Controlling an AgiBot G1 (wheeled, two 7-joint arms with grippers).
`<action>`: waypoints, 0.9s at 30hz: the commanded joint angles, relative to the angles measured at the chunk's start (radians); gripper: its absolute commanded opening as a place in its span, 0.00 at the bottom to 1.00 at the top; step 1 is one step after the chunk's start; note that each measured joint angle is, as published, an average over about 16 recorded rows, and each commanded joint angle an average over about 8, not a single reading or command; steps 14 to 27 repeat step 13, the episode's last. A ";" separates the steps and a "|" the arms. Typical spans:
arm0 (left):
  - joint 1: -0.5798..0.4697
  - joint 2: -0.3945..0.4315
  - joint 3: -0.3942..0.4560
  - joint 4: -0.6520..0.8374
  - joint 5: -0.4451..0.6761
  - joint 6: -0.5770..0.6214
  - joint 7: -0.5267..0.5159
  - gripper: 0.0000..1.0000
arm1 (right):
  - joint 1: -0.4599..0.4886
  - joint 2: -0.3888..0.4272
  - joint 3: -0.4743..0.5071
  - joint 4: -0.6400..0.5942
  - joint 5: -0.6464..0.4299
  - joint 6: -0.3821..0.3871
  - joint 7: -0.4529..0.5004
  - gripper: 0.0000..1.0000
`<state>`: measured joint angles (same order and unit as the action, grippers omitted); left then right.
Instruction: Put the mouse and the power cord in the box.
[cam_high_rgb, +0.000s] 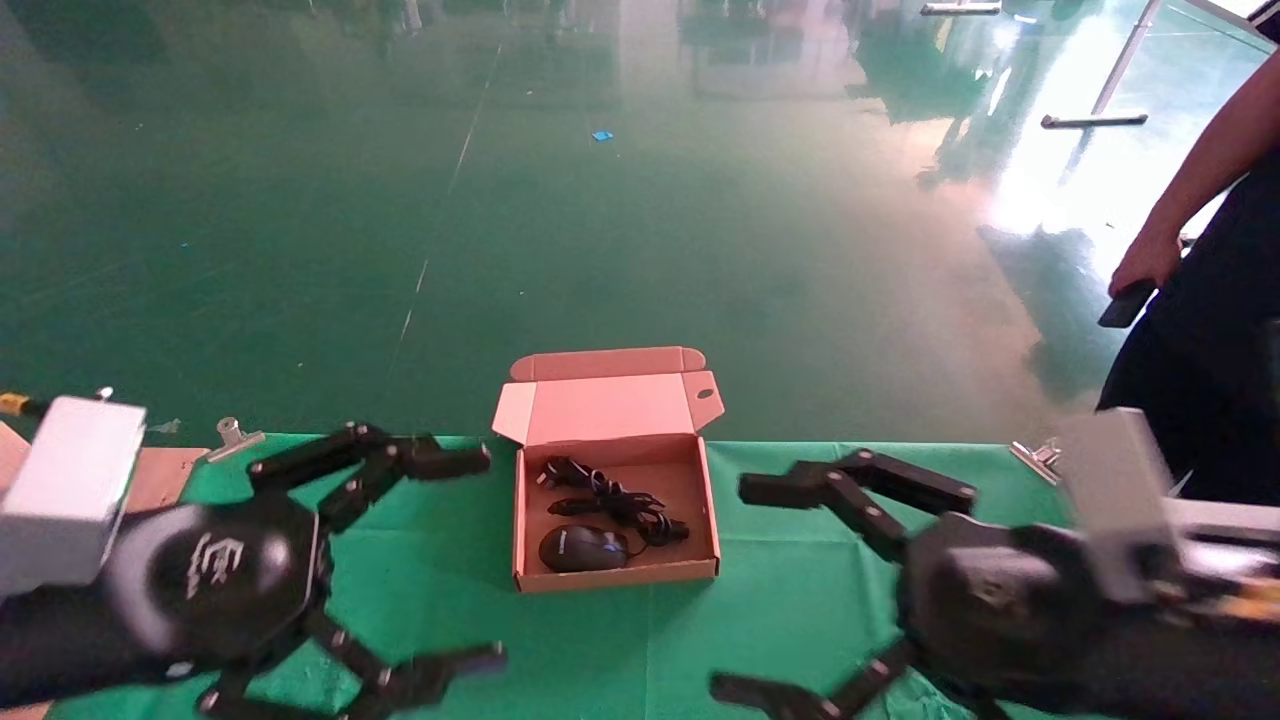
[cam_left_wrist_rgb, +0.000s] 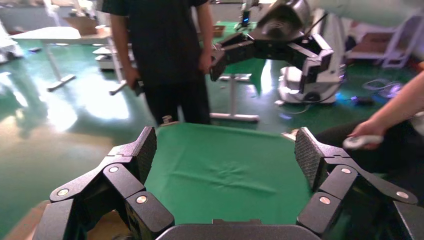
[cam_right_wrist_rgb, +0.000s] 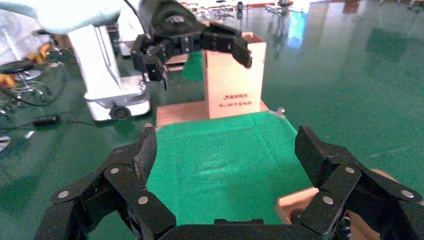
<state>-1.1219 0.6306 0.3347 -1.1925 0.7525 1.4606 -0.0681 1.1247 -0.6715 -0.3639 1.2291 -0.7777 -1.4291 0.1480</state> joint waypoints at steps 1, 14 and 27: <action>0.019 -0.008 -0.022 -0.036 -0.009 0.014 -0.047 1.00 | -0.023 0.027 0.038 0.025 0.021 -0.030 0.018 1.00; 0.066 -0.027 -0.077 -0.127 -0.031 0.049 -0.147 1.00 | -0.061 0.076 0.113 0.068 0.057 -0.086 0.041 1.00; 0.066 -0.027 -0.077 -0.127 -0.031 0.049 -0.147 1.00 | -0.061 0.076 0.113 0.068 0.057 -0.086 0.041 1.00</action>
